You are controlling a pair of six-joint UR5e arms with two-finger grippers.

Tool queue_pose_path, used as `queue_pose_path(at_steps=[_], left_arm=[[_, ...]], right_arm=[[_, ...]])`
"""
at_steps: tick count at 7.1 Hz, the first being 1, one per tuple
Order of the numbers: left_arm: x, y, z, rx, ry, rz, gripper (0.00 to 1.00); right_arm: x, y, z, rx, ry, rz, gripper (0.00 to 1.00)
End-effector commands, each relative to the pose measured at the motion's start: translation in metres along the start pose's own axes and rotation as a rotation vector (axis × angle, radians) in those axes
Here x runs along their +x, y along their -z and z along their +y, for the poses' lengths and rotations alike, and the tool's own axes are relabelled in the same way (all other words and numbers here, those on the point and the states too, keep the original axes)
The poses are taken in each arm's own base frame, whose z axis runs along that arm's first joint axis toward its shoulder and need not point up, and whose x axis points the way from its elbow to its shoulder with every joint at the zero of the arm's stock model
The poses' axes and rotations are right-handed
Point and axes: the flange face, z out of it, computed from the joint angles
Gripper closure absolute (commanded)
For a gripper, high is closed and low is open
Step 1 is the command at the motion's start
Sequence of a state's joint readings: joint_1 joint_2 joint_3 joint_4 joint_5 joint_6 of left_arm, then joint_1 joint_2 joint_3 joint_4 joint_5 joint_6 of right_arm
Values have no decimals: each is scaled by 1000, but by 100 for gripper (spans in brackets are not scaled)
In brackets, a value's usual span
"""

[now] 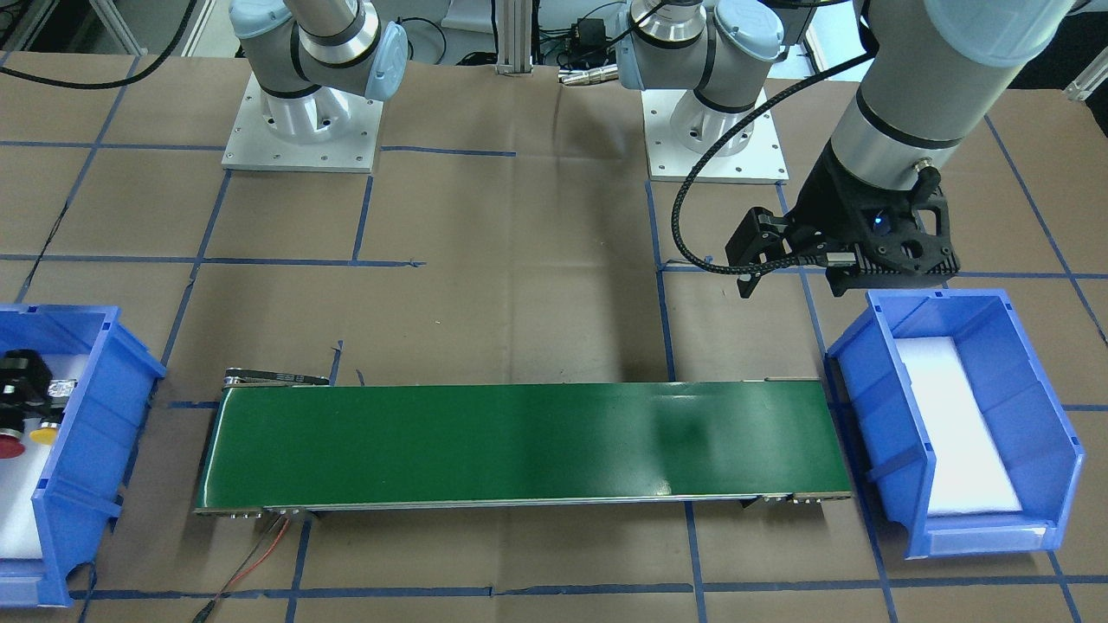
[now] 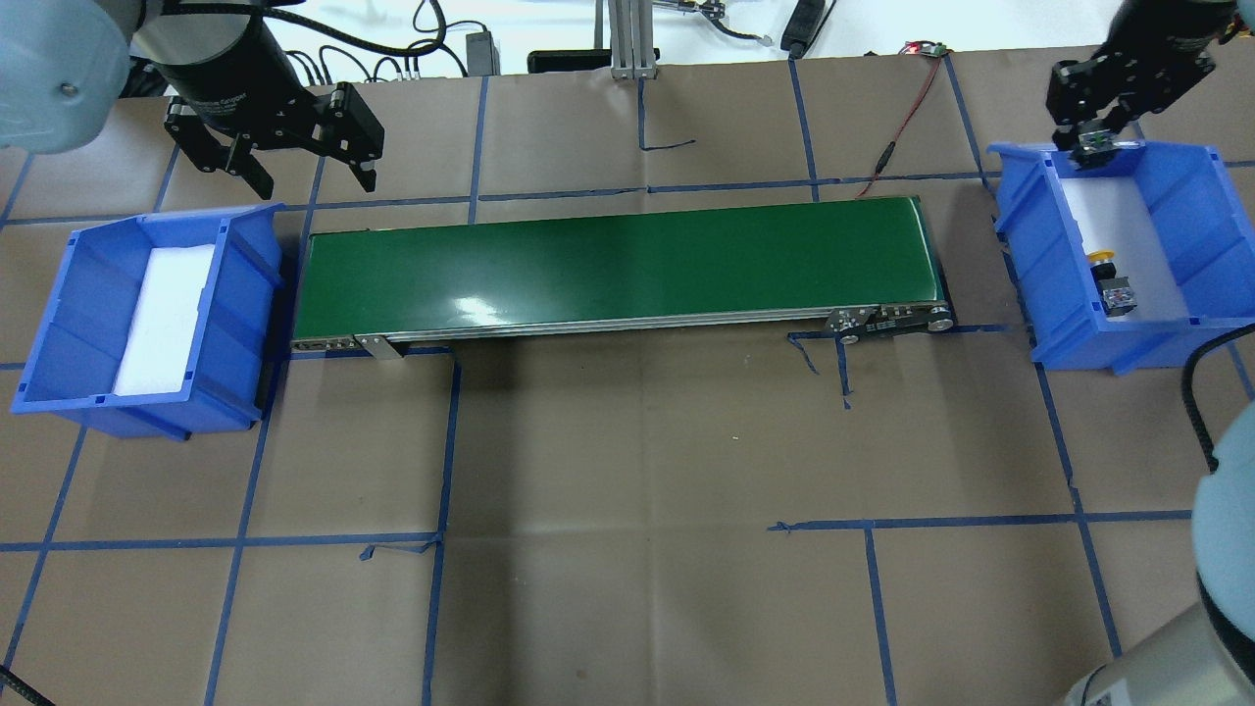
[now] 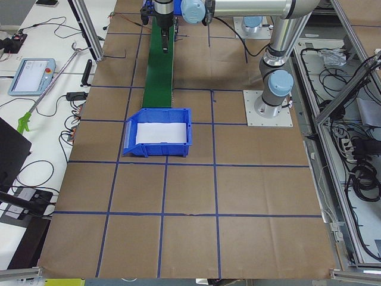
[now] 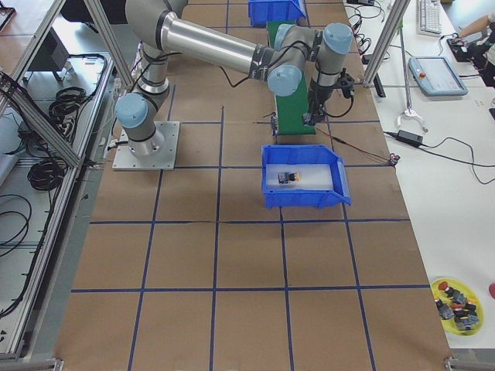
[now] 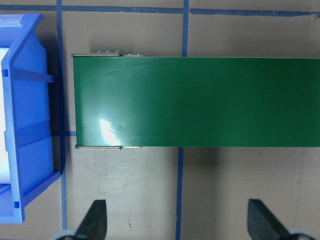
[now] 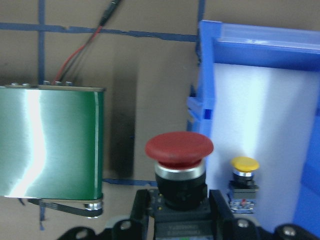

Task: Transport two buttons from left to right
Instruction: 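Lift the red button and carry it over the blue bin with the right gripper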

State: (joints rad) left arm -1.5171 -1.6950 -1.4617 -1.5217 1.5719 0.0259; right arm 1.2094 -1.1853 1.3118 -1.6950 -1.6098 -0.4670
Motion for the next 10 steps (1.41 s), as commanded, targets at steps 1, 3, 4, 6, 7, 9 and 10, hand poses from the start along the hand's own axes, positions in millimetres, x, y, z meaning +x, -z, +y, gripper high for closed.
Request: queue_pose_path(at_steps=[1, 3, 4, 6, 7, 9, 10], left_arm=[[0, 0, 0, 0, 1, 0, 0], [0, 0, 0, 0, 1, 0, 0], [0, 0, 0, 0, 1, 0, 0], [0, 0, 0, 0, 1, 0, 0], [0, 0, 0, 0, 1, 0, 0], [0, 0, 0, 0, 1, 0, 0], [0, 1, 0, 1, 1, -1, 0]], right_arm=[[81, -21, 4, 0, 67, 63, 96], [101, -61, -7, 14, 84, 74, 96], [101, -76, -14, 21, 77, 67, 96], [89, -112, -29, 16, 3, -10, 96], [80, -128, -37, 7, 2, -40, 96], [78, -142, -34, -14, 7, -51, 96], [80, -149, -31, -22, 6, -49, 96]])
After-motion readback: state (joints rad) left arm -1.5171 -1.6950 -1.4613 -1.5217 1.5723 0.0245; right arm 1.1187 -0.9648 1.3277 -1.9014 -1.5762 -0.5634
